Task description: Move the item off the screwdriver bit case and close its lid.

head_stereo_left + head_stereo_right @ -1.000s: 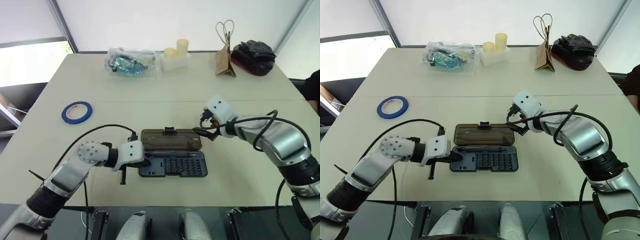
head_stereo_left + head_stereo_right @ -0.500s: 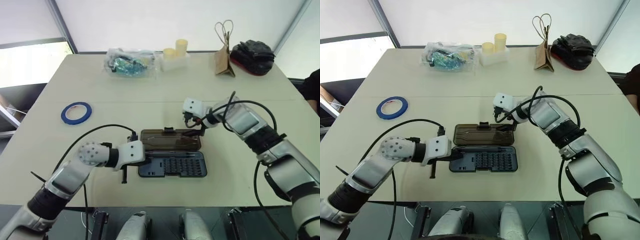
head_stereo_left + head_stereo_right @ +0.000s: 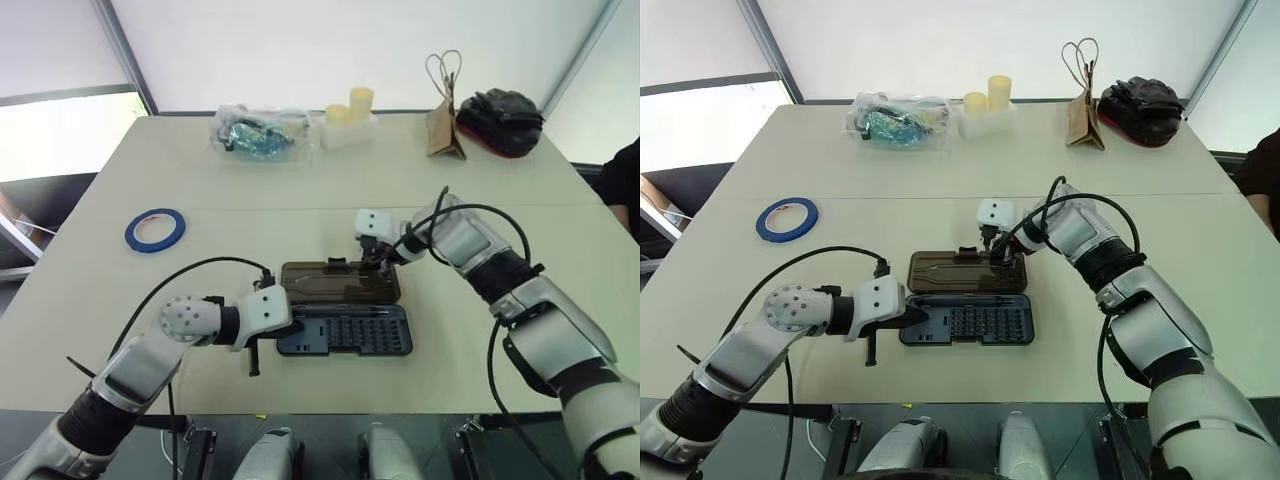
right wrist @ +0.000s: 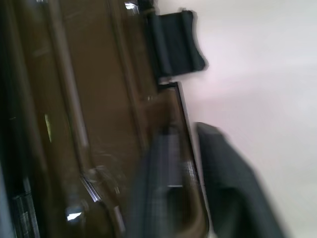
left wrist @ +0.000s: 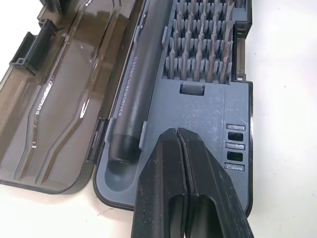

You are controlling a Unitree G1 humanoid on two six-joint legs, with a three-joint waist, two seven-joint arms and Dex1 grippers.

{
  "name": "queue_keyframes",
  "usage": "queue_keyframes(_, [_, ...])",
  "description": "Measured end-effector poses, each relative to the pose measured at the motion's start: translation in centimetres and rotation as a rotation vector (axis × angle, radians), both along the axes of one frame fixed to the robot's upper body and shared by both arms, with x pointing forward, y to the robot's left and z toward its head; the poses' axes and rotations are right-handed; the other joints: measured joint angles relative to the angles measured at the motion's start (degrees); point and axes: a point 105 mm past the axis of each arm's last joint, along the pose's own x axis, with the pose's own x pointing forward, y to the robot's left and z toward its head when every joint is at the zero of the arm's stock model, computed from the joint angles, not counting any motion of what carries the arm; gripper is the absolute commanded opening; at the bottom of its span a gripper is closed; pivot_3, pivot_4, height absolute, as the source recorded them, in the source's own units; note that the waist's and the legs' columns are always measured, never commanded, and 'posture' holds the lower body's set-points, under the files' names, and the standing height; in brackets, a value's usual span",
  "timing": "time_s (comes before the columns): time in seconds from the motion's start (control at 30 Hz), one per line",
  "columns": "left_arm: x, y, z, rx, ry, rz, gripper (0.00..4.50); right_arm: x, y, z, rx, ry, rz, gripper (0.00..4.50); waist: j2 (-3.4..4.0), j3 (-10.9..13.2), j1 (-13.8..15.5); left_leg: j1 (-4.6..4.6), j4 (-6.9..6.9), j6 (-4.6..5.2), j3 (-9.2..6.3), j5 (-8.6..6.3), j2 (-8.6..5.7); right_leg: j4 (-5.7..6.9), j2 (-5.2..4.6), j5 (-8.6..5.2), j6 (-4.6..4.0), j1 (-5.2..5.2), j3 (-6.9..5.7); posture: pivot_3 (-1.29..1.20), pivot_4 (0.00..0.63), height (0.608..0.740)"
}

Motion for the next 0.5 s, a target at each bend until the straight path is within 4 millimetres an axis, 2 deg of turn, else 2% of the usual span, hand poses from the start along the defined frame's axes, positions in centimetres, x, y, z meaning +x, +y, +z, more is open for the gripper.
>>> queue_keyframes(0.07, [0.0, 0.1, -0.2, -0.002, 0.007, 0.009, 0.0, 0.2, 0.1, -0.5, -0.007, 0.002, 0.009, 0.05, -0.14, -0.22, -0.02, 0.49, -0.23, 0.0, 0.01, 0.0, 0.04, -0.05, 0.02, 0.0, -0.01, 0.12, 0.02, 0.0, 0.15, 0.74])
queue_keyframes(0.13, [-0.1, 0.1, -0.4, -0.005, 0.015, 0.022, 0.0, 0.3, 0.3, -0.8, -0.018, -0.008, 0.034, 0.05, -0.22, -0.33, -0.01, 1.23, -0.62, 0.02, 0.02, -0.02, 0.09, -0.41, 0.06, -0.01, -0.02, 0.83, 0.05, 0.0, 0.15, 0.74])
queue_keyframes(0.23, [-0.1, 0.2, -0.5, -0.009, 0.021, 0.04, 0.0, 0.5, 0.4, -0.8, -0.026, -0.053, 0.08, 0.05, -0.21, -0.34, -0.07, 1.44, -0.7, 0.1, 0.02, -0.07, 0.18, -0.58, 0.17, -0.01, -0.02, 1.04, 0.13, 0.0, 0.15, 0.74])
queue_keyframes(0.4, [0.1, 0.1, -0.4, -0.019, 0.019, 0.058, 0.0, 0.8, 0.8, -0.4, -0.061, -0.226, 0.158, 0.05, -0.09, -0.23, -0.04, 1.33, -0.7, -0.02, 0.06, 0.0, 0.21, -0.58, 0.25, -0.01, -0.02, 0.9, 0.26, 0.0, 0.15, 0.74])
queue_keyframes(0.5, [-0.1, 0.0, -0.2, -0.029, 0.018, 0.051, 0.0, 0.8, 0.4, 1.4, -0.07, -0.367, 0.161, 0.05, 0.17, -0.06, 0.6, 0.49, -0.53, -0.2, 0.04, 0.12, 0.18, -0.39, 0.23, -0.01, -0.02, 0.35, 0.28, 0.0, 0.15, 0.74])
